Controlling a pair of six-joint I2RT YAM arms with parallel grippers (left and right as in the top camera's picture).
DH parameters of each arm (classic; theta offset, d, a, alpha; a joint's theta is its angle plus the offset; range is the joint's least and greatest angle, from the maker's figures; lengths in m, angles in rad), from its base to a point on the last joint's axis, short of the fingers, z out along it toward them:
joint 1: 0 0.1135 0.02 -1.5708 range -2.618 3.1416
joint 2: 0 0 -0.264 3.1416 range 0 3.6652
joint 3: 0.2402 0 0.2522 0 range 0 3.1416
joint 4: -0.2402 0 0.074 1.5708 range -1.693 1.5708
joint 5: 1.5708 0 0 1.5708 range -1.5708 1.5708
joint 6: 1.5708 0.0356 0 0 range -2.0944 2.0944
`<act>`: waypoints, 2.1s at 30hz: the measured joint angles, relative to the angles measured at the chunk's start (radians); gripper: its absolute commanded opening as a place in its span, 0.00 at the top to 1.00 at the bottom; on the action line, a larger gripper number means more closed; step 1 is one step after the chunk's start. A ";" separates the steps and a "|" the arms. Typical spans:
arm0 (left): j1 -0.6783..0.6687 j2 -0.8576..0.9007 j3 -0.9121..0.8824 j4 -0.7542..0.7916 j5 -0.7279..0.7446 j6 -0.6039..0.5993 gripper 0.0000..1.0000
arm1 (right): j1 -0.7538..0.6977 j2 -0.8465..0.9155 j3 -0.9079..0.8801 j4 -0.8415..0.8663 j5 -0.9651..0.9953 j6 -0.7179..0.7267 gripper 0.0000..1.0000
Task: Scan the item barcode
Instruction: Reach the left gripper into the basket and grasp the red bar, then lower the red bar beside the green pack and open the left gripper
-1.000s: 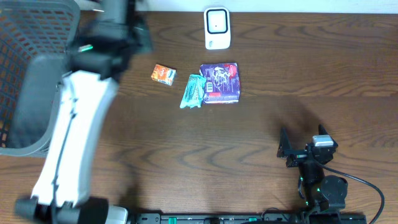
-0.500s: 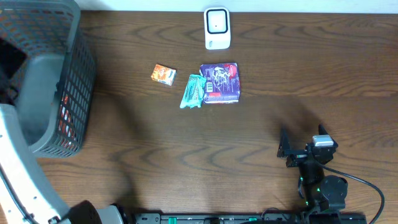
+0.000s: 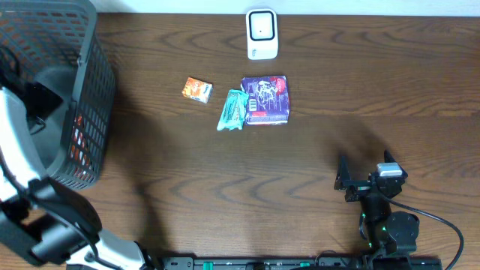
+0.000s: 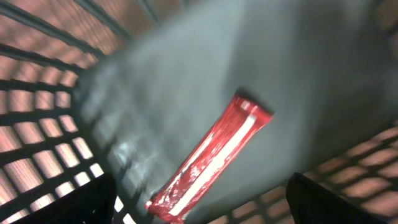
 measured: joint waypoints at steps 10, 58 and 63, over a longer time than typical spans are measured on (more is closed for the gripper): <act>0.000 0.196 -0.148 0.004 0.026 0.166 0.21 | 0.000 0.000 0.000 0.000 0.000 0.000 0.01; -0.305 -0.495 0.202 0.234 0.485 -0.132 0.93 | 0.000 0.000 0.000 0.000 0.000 0.000 0.01; -0.551 -0.428 0.198 0.223 0.496 -0.033 0.93 | 0.000 0.000 0.000 0.000 0.000 0.000 0.01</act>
